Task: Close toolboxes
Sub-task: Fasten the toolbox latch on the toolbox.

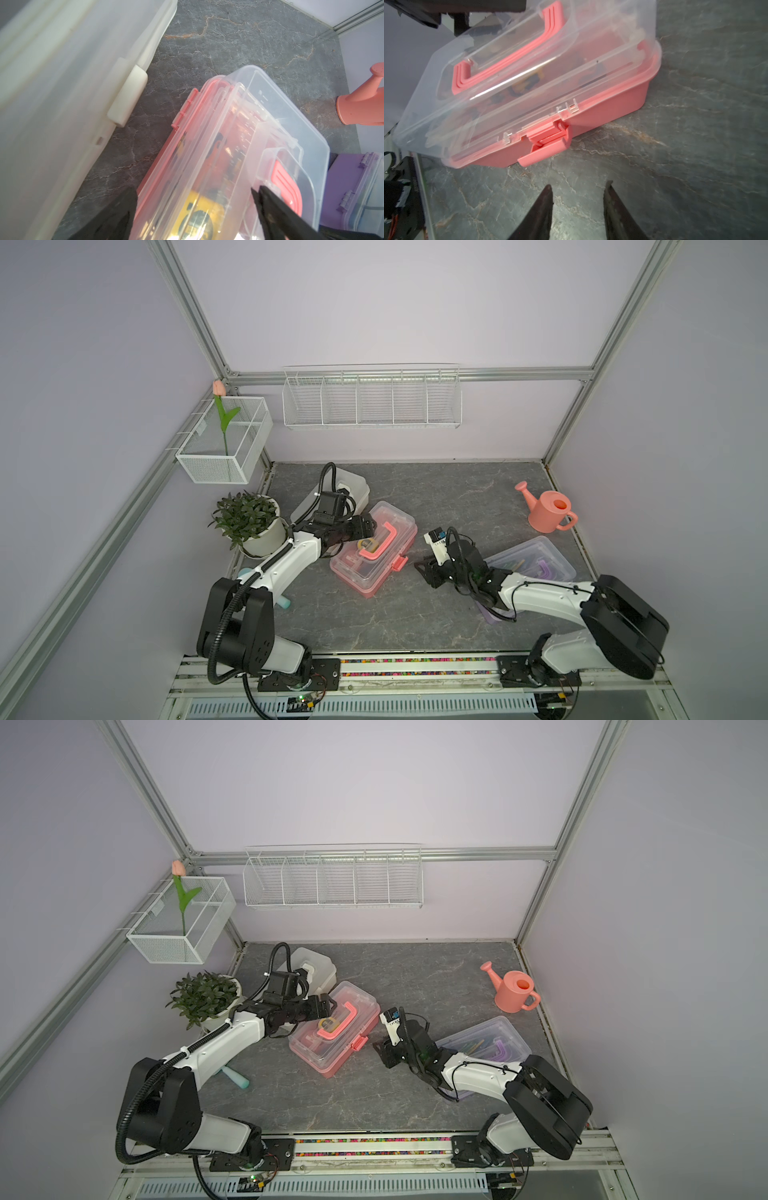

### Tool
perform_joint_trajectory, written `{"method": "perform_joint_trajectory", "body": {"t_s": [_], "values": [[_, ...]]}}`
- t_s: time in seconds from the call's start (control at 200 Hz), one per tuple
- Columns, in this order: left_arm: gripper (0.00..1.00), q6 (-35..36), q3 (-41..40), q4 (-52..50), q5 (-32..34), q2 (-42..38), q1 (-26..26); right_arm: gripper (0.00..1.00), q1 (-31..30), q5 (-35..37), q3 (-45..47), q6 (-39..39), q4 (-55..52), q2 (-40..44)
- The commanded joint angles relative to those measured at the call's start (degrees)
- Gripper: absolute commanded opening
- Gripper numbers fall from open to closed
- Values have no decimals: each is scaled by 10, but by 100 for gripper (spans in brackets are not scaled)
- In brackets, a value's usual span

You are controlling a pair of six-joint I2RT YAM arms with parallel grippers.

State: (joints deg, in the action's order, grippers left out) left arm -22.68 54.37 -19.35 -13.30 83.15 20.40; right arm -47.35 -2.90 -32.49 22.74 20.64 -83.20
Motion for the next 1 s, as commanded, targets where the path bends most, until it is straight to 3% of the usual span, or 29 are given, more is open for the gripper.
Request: {"method": "perform_joint_trajectory", "body": {"t_s": [0.0,0.29,0.995], "values": [[91,-19,-25,-53,-18,14,10,42,-3,-39,-8,50,37,-39],[91,-24,-35,-52,-19,7,10,43,-4,-50,-45,66,95,-102],[91,-31,-54,-31,-26,3,10,45,-8,-60,-71,92,134,-133]]}}
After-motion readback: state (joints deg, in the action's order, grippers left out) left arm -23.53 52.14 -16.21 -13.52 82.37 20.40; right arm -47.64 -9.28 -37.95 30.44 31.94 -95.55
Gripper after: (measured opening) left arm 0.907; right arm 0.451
